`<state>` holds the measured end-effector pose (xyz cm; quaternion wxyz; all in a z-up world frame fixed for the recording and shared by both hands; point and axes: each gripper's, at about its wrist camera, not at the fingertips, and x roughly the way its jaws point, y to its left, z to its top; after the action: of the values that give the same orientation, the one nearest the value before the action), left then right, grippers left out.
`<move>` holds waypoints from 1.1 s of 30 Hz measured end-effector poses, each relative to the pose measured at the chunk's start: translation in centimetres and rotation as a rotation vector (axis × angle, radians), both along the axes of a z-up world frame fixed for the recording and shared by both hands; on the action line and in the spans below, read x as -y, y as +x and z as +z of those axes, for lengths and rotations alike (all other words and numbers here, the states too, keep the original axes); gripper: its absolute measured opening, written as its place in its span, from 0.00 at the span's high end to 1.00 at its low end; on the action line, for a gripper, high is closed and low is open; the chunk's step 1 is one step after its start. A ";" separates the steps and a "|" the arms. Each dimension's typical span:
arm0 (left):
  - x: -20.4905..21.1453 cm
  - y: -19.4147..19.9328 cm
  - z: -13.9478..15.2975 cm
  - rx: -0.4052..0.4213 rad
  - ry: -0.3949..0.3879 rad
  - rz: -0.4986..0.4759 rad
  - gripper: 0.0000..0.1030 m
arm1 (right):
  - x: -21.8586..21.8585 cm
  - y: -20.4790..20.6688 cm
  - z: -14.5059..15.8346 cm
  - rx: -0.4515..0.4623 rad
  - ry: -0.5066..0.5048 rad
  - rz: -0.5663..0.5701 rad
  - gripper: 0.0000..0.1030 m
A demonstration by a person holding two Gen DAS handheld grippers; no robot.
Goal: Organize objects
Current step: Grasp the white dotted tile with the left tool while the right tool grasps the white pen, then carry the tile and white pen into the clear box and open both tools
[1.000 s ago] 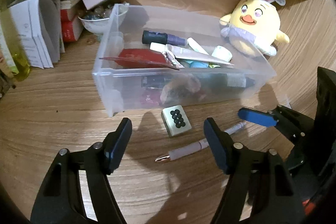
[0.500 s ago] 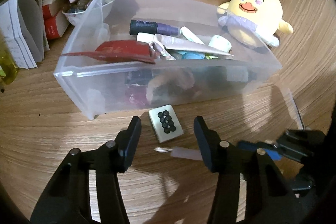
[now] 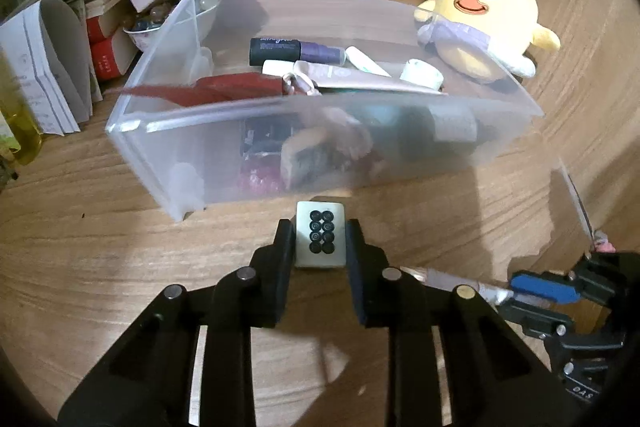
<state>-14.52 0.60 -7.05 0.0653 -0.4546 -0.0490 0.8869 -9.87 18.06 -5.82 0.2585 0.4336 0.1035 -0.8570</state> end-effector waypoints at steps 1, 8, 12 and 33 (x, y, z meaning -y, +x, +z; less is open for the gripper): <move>0.2 0.4 0.0 0.000 -0.001 -0.005 0.75 | 0.4 -0.2 -0.1 0.006 0.003 0.012 0.83; 0.9 3.7 -0.1 0.003 0.003 -0.023 0.76 | 3.0 -0.9 -0.3 -0.016 0.037 0.060 0.83; 0.8 5.5 -0.1 0.000 -0.005 -0.039 0.76 | 3.3 -1.1 -0.5 -0.030 0.023 0.051 0.84; 1.2 6.5 5.2 -0.167 0.068 0.018 0.77 | 1.7 -1.4 5.1 -0.137 -0.186 -0.103 0.90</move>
<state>-8.00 -0.59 -1.87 0.0767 -0.3761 -0.0774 0.9201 -11.23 16.39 -0.74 0.2454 0.3529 0.0185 -0.9027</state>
